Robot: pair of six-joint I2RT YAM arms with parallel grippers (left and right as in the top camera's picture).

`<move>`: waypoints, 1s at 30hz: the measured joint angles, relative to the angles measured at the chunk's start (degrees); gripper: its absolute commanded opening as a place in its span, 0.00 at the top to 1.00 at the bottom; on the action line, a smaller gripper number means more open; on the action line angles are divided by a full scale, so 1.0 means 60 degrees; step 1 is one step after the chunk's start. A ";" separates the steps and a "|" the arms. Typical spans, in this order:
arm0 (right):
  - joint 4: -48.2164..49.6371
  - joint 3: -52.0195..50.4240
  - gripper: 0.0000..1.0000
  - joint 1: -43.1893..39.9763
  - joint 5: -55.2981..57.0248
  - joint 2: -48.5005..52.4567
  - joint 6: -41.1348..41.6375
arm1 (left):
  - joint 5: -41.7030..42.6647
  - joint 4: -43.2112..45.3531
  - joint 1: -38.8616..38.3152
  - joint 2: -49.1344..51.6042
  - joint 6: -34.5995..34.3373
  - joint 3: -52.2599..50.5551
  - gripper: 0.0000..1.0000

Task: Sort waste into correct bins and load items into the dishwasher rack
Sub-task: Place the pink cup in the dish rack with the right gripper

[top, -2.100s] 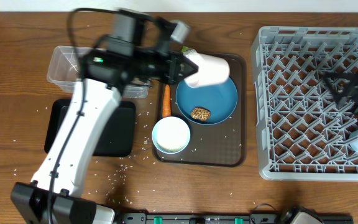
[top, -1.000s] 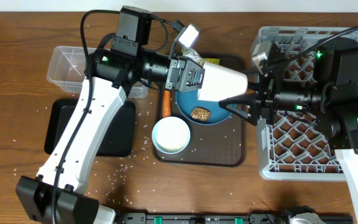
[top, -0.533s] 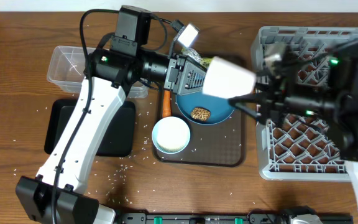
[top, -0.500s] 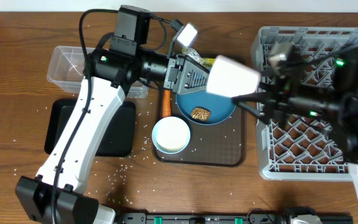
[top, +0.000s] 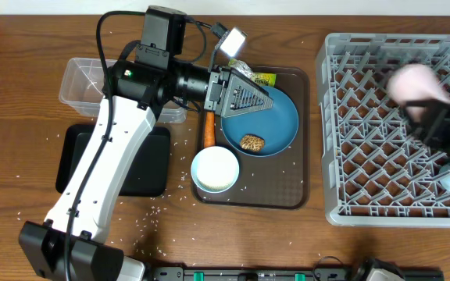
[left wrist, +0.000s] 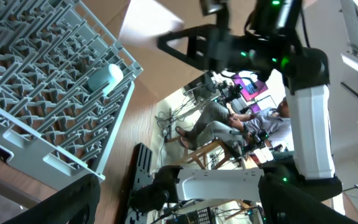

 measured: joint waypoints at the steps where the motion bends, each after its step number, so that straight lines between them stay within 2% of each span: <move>1: -0.0160 0.0000 0.50 -0.0361 0.0437 0.0109 0.0306 | -0.0007 -0.0004 0.0000 0.0000 0.0000 0.0000 0.18; 4: -0.0408 0.0000 0.50 -0.1421 0.1570 0.0514 0.1071 | -0.0022 -0.0004 0.0000 0.0000 0.0000 0.0000 0.18; 11: -0.0076 0.0000 0.50 -0.3555 0.2473 0.1548 0.2047 | -0.0022 -0.0029 0.0000 0.0000 0.0000 0.0000 0.18; 18: 0.0226 0.0000 0.51 -0.5431 0.2681 0.2922 0.2579 | -0.0025 -0.0047 0.0000 0.0000 0.0000 0.0000 0.18; 26: 0.1151 0.0000 0.51 -0.6470 0.1942 0.4648 0.2907 | -0.0025 -0.0051 0.0000 0.0000 0.0000 0.0000 0.18; 28: 0.1290 -0.0004 0.47 -0.6543 0.1657 0.5009 0.2980 | -0.0025 -0.0051 0.0000 0.0000 0.0000 0.0000 0.18; 30: 0.1504 -0.0004 0.35 -0.6553 0.1450 0.5344 0.3056 | -0.0025 -0.0069 0.0000 0.0000 0.0000 0.0000 0.18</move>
